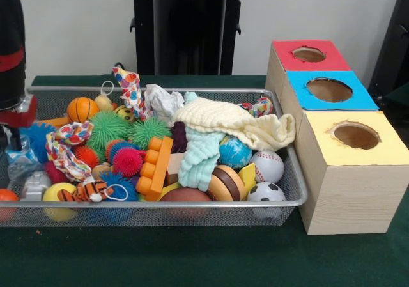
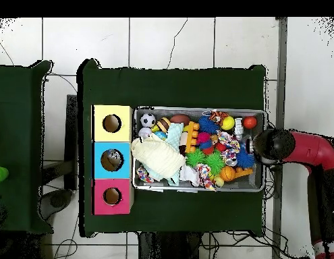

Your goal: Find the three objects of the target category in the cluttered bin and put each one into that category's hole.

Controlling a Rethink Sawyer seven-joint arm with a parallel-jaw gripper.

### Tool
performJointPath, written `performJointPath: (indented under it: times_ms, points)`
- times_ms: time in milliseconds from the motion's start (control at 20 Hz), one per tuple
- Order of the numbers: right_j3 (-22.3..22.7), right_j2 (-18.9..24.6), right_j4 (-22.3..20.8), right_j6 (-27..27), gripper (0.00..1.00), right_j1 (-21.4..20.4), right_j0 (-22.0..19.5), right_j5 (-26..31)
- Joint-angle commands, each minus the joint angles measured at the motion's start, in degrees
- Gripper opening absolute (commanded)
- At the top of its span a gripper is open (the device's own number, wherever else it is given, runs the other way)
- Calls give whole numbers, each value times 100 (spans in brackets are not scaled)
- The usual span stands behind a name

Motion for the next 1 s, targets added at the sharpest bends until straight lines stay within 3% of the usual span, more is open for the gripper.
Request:
performJointPath:
  times_ms: [50,200,400,850,1000]
  points:
    - [440,199,117,-731,0,177,75,-88]
    - [873,111,335,-825,0,-620,117,415]
    - [1090,116,613,-1123,0,-1331,199,1076]
    - [1301,393,1105,-1378,0,-2245,121,1402]
    - [1474,476,1412,-1238,0,-2425,106,1480]
